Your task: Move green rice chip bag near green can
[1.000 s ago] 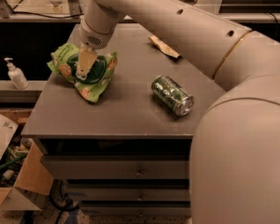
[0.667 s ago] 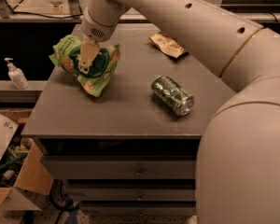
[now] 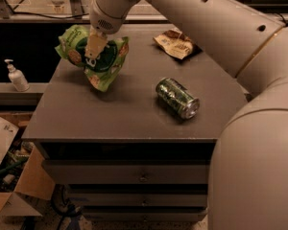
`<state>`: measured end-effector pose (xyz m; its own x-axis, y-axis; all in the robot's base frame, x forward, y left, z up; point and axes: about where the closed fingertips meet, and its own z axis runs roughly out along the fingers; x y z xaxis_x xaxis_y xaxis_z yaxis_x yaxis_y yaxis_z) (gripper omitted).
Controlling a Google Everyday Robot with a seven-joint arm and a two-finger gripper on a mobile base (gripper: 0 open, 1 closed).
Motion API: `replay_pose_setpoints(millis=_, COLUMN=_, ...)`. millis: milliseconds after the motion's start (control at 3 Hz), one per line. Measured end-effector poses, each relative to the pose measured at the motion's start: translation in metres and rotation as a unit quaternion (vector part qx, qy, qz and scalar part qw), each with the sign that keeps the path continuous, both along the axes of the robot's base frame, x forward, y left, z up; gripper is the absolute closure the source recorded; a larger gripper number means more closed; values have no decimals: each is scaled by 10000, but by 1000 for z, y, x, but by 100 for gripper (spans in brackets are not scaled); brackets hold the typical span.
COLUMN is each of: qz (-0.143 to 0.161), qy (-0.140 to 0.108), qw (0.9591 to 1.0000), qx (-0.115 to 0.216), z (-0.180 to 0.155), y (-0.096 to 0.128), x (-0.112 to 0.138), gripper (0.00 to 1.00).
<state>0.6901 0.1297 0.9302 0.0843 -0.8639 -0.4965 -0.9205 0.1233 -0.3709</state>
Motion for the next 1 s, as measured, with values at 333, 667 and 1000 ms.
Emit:
replay_pose_setpoints(millis=333, qz=-277, qy=-144, qw=9995, qx=-102, z=-1, y=-21, x=17, gripper=100)
replay_pose_setpoints(millis=667, qz=-730, qy=-303, qw=9967, qx=-182, z=1, y=-59, x=34, gripper=100)
replay_pose_setpoints(millis=1000, qz=-1321, qy=-521, qw=9894, qx=-313, z=8, y=-113, x=49, gripper=100)
